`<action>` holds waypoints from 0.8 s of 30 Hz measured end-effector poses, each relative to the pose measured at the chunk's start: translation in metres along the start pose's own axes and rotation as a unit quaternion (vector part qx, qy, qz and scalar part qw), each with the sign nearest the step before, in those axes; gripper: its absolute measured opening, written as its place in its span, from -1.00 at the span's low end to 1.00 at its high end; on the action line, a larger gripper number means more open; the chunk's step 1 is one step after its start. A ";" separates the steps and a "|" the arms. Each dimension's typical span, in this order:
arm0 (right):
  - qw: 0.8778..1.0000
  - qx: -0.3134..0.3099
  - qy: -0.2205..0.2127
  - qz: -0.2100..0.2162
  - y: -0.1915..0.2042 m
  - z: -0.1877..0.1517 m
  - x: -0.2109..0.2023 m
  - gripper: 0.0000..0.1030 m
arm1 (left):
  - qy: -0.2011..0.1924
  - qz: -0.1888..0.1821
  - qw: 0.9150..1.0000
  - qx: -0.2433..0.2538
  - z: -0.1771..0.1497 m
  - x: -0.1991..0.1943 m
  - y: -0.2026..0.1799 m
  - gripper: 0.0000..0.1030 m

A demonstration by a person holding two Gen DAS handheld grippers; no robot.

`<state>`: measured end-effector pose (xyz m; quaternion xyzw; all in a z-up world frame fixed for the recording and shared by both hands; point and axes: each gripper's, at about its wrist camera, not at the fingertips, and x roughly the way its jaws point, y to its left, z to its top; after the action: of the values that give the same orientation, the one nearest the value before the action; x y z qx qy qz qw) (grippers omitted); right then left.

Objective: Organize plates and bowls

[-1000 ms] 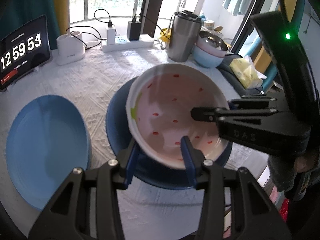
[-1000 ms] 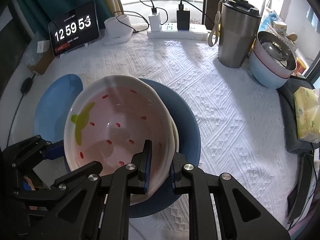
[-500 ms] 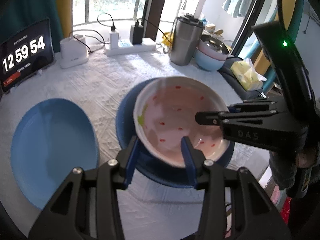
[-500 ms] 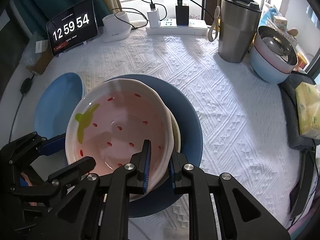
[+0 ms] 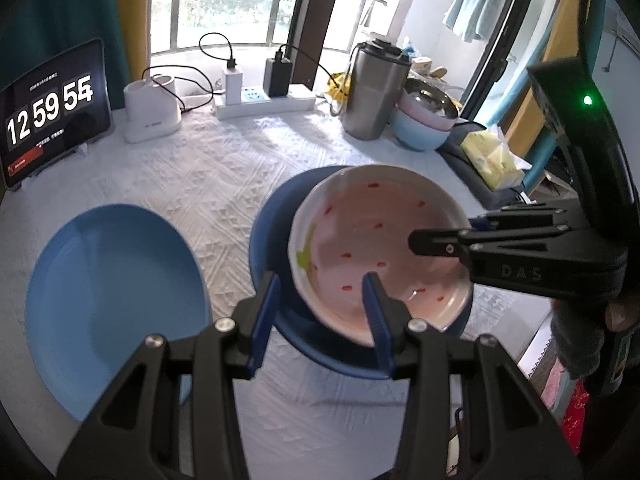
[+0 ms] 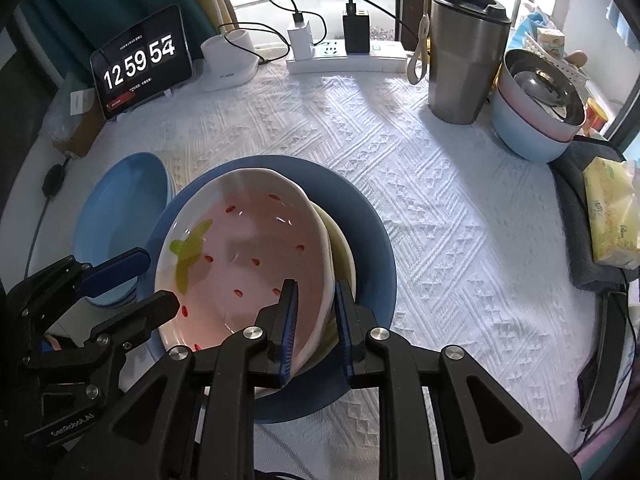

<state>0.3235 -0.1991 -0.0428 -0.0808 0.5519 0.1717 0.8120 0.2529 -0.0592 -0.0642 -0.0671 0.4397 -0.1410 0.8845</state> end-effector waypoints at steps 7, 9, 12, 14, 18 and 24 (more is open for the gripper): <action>1.000 0.007 -0.009 -0.014 -0.002 -0.002 -0.013 -0.49 | -0.004 -0.004 1.000 -0.003 0.004 -0.001 0.006 -0.13; 1.000 0.010 -0.010 -0.016 -0.005 -0.003 -0.016 -0.49 | -0.004 -0.004 1.000 -0.004 0.004 -0.001 0.007 -0.13; 1.000 0.012 -0.008 -0.018 -0.007 -0.004 -0.014 -0.49 | -0.004 -0.004 1.000 -0.005 0.005 -0.002 0.009 -0.13; 1.000 0.015 -0.007 -0.016 -0.008 -0.004 -0.012 -0.49 | -0.005 -0.004 1.000 -0.007 0.005 -0.003 0.011 -0.13; 1.000 0.026 -0.010 -0.009 -0.013 -0.002 -0.011 -0.49 | -0.011 -0.002 1.000 -0.010 0.007 -0.008 0.015 -0.13; 0.999 0.036 -0.032 -0.002 -0.017 -0.003 -0.024 -0.49 | -0.020 0.002 1.000 -0.015 0.010 -0.016 0.022 -0.13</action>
<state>0.3196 -0.2207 -0.0226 -0.0471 0.5310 0.1532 0.8321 0.2560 -0.0332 -0.0519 -0.0821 0.4239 -0.1317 0.8923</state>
